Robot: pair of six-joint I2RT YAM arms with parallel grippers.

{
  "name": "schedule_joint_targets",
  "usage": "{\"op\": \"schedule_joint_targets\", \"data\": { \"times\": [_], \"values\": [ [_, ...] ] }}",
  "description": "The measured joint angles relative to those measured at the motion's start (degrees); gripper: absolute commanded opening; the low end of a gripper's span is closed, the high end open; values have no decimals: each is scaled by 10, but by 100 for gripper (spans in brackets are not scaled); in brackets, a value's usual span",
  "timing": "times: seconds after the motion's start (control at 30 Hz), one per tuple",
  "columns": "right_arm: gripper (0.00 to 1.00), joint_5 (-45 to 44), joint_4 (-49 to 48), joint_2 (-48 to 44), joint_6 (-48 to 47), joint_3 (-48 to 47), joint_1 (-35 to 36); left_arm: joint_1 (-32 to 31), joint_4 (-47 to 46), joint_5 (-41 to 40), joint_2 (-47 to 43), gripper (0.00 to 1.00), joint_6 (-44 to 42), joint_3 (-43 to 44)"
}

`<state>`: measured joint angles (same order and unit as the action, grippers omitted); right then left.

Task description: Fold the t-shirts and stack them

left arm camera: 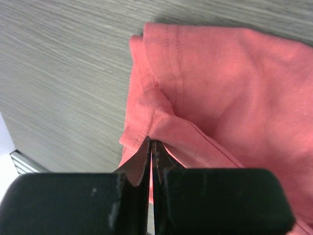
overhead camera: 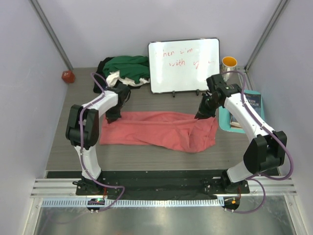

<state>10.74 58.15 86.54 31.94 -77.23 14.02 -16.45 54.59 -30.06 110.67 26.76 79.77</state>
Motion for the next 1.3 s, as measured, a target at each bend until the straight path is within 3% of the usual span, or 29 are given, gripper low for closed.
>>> {"op": "schedule_joint_targets", "data": {
  "times": [0.37,0.73,1.0,1.3],
  "values": [
    [1,23,-16,-11,-4,60,1,-22,9,-28,-102,0,16,-61],
    [1,26,-10,-143,15,129,43,-43,51,-49,-228,0,44,-128],
    [1,25,0,-179,49,134,98,-57,90,-64,-335,0,58,-141],
    [1,10,19,-218,83,127,111,-57,101,-61,-403,2,47,-146]
  ]
}}
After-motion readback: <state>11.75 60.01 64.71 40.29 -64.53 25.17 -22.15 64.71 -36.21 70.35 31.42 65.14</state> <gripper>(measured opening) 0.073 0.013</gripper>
